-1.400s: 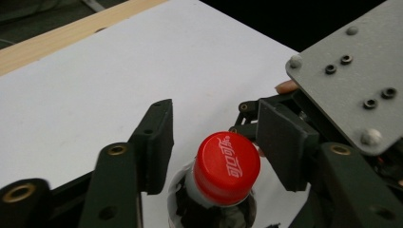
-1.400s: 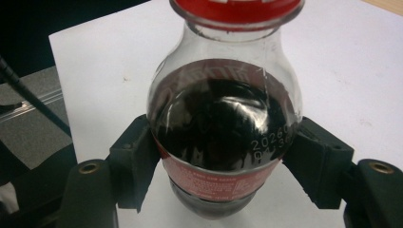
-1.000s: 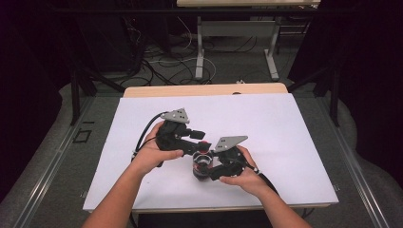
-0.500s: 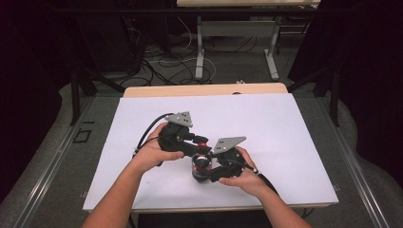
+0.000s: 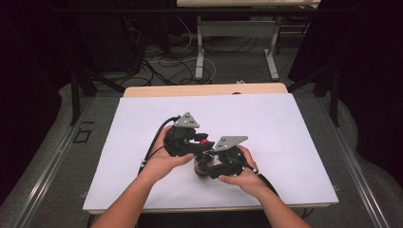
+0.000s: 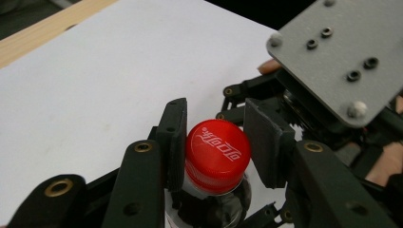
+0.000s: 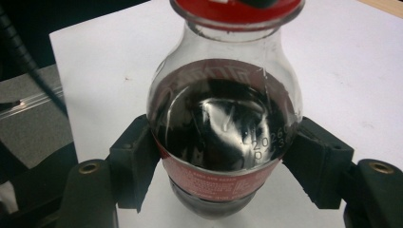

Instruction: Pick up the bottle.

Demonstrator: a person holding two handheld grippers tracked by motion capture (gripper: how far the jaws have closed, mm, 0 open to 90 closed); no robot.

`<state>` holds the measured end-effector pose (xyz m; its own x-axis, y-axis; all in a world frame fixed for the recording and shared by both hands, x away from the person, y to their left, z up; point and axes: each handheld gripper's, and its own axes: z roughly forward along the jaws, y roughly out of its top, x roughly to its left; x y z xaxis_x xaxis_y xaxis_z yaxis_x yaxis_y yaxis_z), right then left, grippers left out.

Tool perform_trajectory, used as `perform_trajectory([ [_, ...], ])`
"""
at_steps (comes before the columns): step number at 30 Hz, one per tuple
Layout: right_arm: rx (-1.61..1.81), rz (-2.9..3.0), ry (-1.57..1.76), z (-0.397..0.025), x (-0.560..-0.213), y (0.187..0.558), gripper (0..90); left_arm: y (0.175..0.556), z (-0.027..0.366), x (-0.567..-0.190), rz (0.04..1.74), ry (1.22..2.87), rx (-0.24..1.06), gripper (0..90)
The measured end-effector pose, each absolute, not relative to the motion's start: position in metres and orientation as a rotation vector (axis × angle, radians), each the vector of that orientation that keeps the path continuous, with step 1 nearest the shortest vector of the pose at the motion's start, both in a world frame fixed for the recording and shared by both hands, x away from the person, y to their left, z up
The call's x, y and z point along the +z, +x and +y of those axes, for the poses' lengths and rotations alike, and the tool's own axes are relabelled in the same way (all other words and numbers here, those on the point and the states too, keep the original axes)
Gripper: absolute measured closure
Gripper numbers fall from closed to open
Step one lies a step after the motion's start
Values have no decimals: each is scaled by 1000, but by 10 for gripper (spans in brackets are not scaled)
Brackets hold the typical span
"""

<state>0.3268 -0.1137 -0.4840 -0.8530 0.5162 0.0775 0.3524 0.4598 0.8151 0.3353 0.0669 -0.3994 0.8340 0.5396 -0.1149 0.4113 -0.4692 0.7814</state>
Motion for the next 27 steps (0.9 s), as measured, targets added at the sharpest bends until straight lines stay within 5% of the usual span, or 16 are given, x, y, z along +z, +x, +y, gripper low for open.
perform_trajectory([
  [10,1325,2499,795,-116,-484,328,313,325,54,-401,849,2070,307,613],
  [13,1337,2489,790,-116,-485,329,313,328,57,-402,841,2054,282,592],
  [19,1344,2528,775,-115,-485,328,313,331,68,-396,771,2022,221,385],
  [27,1378,2541,758,-117,-483,328,313,342,86,-388,621,2082,77,383],
])
